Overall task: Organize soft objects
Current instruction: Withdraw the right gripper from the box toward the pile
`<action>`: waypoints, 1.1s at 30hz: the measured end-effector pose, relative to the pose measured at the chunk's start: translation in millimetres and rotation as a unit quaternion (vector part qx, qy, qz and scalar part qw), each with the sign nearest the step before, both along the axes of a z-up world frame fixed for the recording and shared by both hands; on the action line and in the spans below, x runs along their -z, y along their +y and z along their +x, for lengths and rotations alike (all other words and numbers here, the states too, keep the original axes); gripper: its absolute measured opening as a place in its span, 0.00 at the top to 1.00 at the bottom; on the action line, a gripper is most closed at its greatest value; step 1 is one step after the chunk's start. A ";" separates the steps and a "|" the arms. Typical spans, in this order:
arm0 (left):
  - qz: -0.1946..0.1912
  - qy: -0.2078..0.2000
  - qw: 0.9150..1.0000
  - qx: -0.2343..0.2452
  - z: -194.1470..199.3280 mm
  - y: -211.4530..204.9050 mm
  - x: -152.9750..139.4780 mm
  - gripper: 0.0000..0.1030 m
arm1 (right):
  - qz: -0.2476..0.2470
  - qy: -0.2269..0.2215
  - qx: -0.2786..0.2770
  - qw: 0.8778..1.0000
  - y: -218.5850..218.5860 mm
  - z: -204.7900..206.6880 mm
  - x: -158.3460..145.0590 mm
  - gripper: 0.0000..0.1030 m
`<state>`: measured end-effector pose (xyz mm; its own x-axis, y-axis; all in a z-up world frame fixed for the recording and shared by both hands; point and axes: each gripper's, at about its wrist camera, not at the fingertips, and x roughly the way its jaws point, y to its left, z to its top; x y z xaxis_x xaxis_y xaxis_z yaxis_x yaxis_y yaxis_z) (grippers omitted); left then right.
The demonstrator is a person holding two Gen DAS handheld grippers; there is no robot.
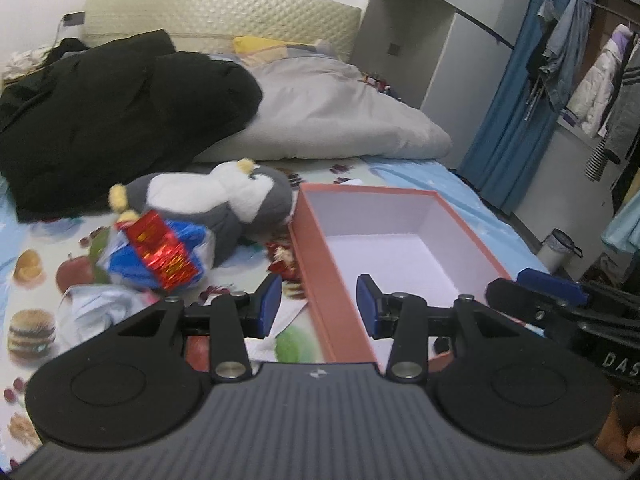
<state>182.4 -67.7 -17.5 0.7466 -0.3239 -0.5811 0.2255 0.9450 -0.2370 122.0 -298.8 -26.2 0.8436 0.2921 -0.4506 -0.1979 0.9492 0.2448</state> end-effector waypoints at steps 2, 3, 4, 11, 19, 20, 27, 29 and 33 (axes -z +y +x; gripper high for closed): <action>-0.007 0.010 1.000 -0.011 -9.4 6.8 7.0 0.54 | 0.005 0.007 -0.005 1.000 6.8 -3.7 6.6 0.43; -0.008 0.011 1.000 -0.015 -13.8 9.2 9.7 0.54 | 0.010 0.012 -0.006 1.000 9.2 -5.6 9.7 0.43; -0.004 0.011 1.000 -0.020 -19.4 11.3 12.6 0.54 | 0.014 0.015 -0.008 1.000 11.2 -7.3 12.5 0.43; -0.012 0.037 0.997 -0.060 -37.7 31.3 33.1 0.54 | 0.016 0.039 -0.009 0.999 20.0 -20.8 31.0 0.43; -0.005 0.054 0.995 -0.084 -59.2 46.9 53.1 0.54 | 0.013 0.061 -0.025 0.998 30.0 -42.5 50.6 0.43; -0.007 0.056 0.995 -0.086 -61.6 49.0 55.2 0.54 | 0.013 0.063 -0.026 0.998 31.9 -45.1 52.0 0.43; 0.003 0.060 0.994 -0.088 -81.0 66.6 74.1 0.48 | 0.008 0.065 -0.024 0.998 51.5 -59.1 59.5 0.43; -0.003 0.062 0.994 -0.095 -83.7 74.5 81.4 0.47 | 0.002 0.065 -0.028 0.997 58.3 -61.2 63.2 0.43; -0.015 0.077 0.990 -0.118 -79.3 93.6 99.7 0.47 | -0.013 0.074 -0.045 0.996 71.9 -57.9 73.6 0.43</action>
